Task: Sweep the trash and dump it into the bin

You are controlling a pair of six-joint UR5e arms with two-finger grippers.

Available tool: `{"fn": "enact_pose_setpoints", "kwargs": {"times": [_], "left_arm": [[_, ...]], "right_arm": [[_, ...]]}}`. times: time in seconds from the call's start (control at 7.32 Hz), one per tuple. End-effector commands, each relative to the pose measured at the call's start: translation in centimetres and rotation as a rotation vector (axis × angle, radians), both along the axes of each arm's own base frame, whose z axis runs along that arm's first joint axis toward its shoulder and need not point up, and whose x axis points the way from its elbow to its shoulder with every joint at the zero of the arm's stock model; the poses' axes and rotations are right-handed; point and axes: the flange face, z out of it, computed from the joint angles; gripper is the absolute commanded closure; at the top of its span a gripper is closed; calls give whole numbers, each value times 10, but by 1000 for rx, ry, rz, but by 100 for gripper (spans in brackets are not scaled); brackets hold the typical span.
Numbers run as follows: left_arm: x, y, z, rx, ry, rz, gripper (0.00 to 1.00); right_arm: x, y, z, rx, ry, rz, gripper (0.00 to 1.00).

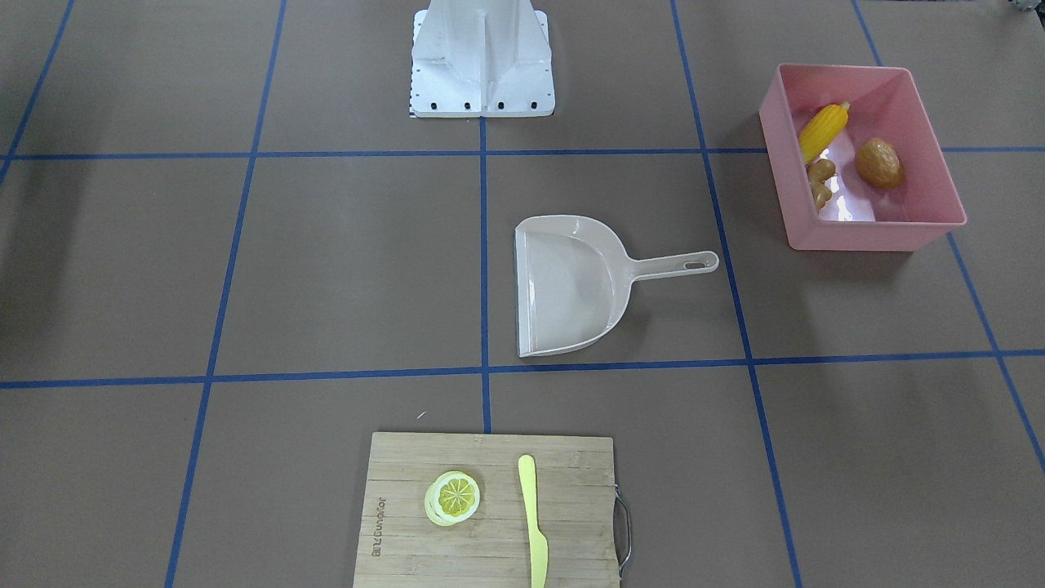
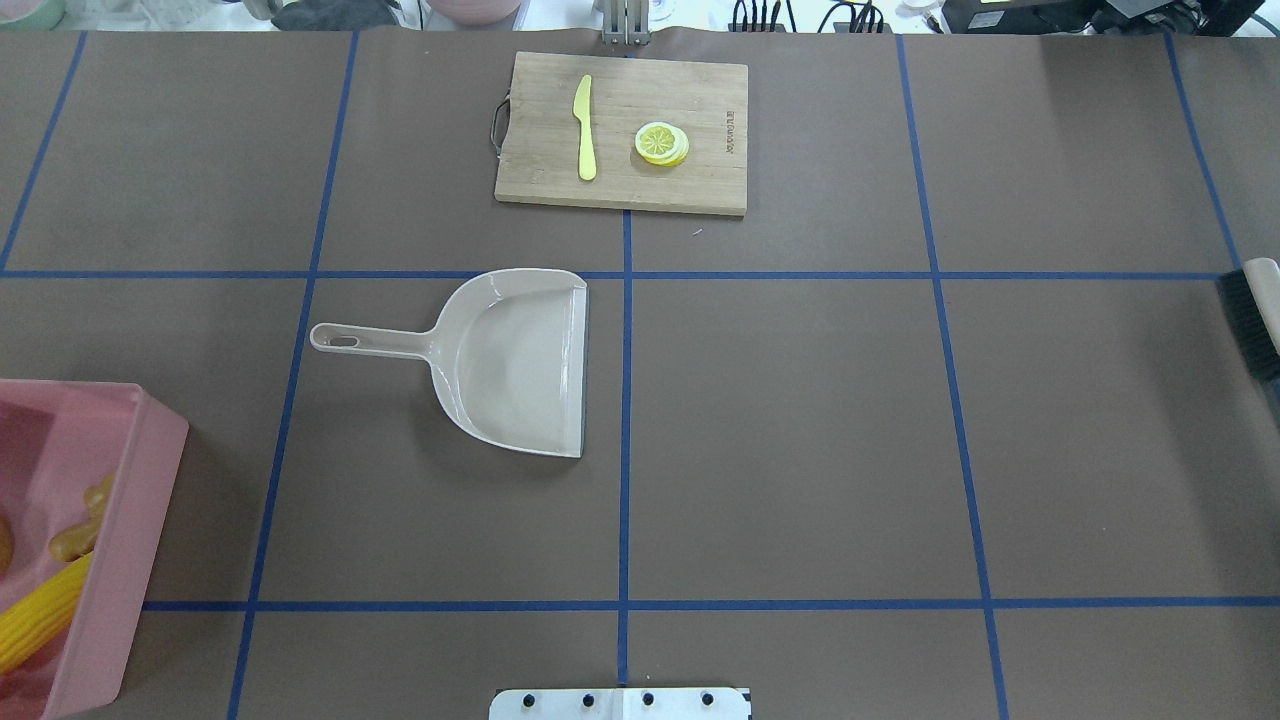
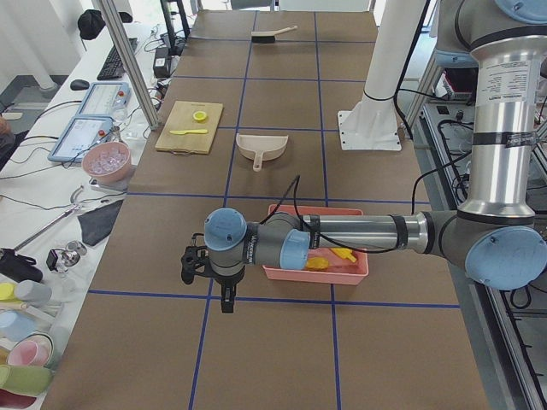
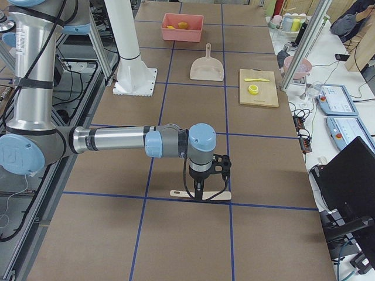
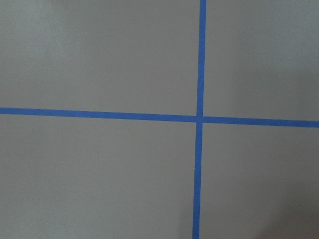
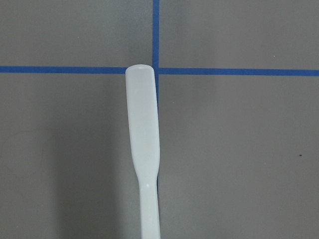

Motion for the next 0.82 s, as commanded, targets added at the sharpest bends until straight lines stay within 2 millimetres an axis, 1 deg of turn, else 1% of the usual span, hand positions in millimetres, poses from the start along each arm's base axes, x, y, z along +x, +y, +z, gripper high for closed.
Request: {"fn": "enact_pose_setpoints", "kwargs": {"times": [0.0, 0.27, 0.41, 0.55, 0.68], "left_arm": [[-3, 5, 4, -9, -24, -9, 2], [-3, 5, 4, -13, -24, -10, 2], [-3, 5, 5, -17, -24, -11, 2], [-3, 5, 5, -18, -24, -12, 2], [-3, 5, 1, -13, -25, -13, 2]], "right_arm": [[0, -1, 0, 1, 3, -2, 0], [0, 0, 0, 3, 1, -3, 0], [0, -3, -3, 11, 3, -3, 0], [-1, -1, -6, 16, -11, -6, 0], [-1, -1, -13, 28, -22, -7, 0]]}}
